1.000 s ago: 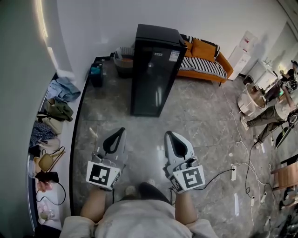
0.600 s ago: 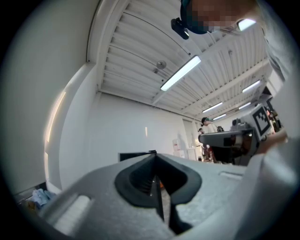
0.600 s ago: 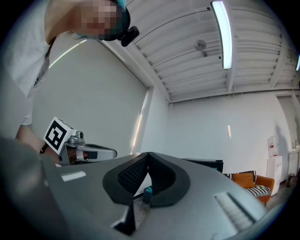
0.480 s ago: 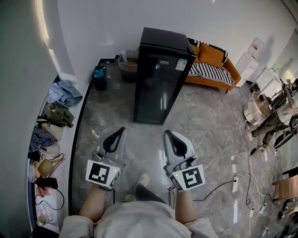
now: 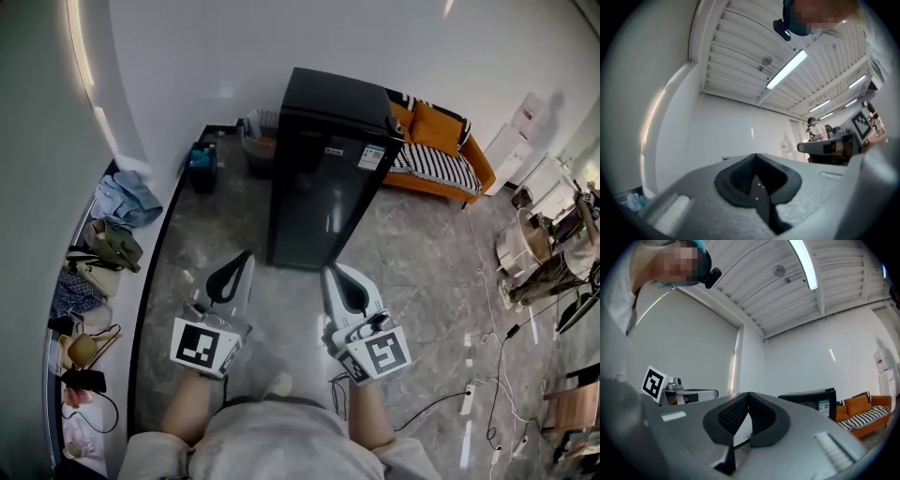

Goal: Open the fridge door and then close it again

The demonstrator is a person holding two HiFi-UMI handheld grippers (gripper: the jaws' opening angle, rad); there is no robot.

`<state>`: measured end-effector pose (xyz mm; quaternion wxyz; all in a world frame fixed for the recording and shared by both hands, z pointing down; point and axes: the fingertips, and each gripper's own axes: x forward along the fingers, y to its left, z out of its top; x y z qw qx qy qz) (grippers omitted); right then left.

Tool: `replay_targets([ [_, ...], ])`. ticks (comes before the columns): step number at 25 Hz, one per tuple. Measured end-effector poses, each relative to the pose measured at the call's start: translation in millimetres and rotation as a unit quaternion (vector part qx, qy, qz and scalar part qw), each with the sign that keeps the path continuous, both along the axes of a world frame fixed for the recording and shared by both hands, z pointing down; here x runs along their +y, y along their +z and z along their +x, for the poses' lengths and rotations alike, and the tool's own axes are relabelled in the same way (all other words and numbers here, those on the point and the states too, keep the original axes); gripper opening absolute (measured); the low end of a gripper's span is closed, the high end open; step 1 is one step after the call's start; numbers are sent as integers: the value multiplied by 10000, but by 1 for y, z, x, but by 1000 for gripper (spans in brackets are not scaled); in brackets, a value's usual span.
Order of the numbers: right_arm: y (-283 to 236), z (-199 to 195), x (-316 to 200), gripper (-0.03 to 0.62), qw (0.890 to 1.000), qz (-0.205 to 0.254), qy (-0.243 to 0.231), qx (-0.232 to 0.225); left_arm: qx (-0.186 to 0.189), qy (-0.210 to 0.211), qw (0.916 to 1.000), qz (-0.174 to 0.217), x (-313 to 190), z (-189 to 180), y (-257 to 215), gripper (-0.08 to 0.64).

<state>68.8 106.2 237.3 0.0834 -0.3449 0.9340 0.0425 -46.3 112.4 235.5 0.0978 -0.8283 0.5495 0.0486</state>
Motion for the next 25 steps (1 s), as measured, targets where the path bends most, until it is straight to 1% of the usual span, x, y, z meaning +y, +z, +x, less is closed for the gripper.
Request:
replay_targets([
  [2, 5, -1, -12, -6, 9998, 34, -21, 189, -17, -69, 10000, -1, -11, 2, 2, 2],
  [4, 10, -4, -25, -3, 9993, 78, 64, 357, -45, -129, 9999, -21, -21, 1, 6, 2],
  [6, 15, -8, -35, -3, 9991, 22, 139, 403, -40, -149, 9999, -55, -28, -1, 9, 2],
  [11, 20, -13, -55, -3, 9994, -101, 183, 275, -37, -191, 9998, -74, -42, -11, 11, 2],
  [14, 21, -18, -70, -3, 9993, -164, 239, 227, -97, -178, 9997, -108, -55, -19, 13, 2],
  [18, 21, -25, -89, -3, 9993, -193, 318, 107, -48, -63, 9997, -213, -76, -25, 19, 2],
  [20, 21, -30, -101, -3, 9988, -245, 413, 121, -45, 4, 9997, -228, -89, -29, 19, 2],
  [22, 23, -36, -114, -3, 9980, -285, 532, 205, -31, 64, 9996, -259, -104, -37, 19, 2],
  [25, 21, -50, -131, -3, 9978, -302, 574, 103, -22, 161, 9994, -310, -125, -51, 19, 2],
])
